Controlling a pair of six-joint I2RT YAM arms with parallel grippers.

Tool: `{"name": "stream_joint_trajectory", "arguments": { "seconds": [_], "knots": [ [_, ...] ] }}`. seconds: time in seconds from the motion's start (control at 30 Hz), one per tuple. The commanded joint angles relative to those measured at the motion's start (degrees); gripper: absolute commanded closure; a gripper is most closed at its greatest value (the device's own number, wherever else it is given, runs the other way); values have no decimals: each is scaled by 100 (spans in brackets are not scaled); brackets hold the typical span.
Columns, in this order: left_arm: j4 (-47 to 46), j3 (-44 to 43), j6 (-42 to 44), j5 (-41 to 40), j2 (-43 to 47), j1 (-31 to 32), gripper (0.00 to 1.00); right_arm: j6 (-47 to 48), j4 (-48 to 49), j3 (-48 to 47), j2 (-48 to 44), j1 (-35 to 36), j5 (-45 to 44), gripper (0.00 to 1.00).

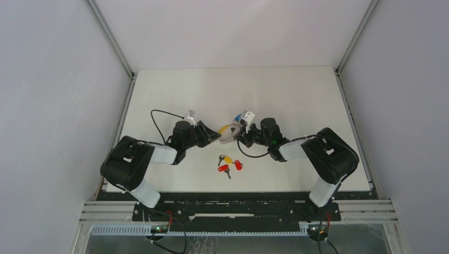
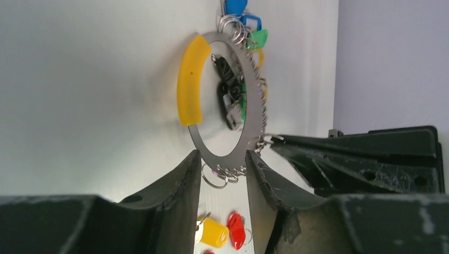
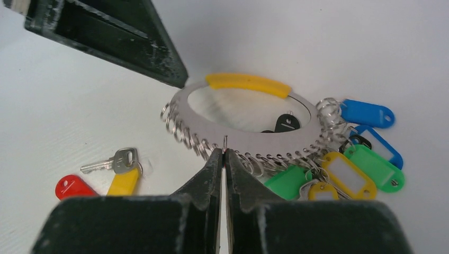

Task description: Put the keys on the keyring

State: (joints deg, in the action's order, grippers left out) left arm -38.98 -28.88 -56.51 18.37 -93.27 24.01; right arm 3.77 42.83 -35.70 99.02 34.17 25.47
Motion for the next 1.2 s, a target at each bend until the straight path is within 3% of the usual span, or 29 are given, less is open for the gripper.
{"name": "stream_joint_trajectory", "arguments": {
  "seconds": [0.0, 0.23, 0.3, 0.5, 0.7, 0.87, 1.17],
  "knots": [
    [-426, 349, 214, -189, 635, 11, 58, 258, 236, 43, -440, 51, -173, 100],
    [206, 535, 1569, -275, 1540, -28, 42, 638, -88, 39, -685, 38, -74, 100],
    [173, 499, 2108, -67, 1657, -25, 1, 724, -146, 36, -712, 9, 95, 100],
    [-734, 548, 3040, 418, 1694, -21, 0, 980, -344, 32, -873, -75, 421, 100],
    [-709, 153, 4068, 1428, 1508, -28, 0, 1451, -723, 35, -1186, -207, 814, 100],
    [-712, 122, 4962, 1743, 1390, -28, 1, 1869, -931, 35, -1372, -366, 1335, 100],
    [-1102, -349, 5576, 2433, 668, -24, 13, 2381, -1669, -279, -1355, -561, 2071, 100]
  ]
}}
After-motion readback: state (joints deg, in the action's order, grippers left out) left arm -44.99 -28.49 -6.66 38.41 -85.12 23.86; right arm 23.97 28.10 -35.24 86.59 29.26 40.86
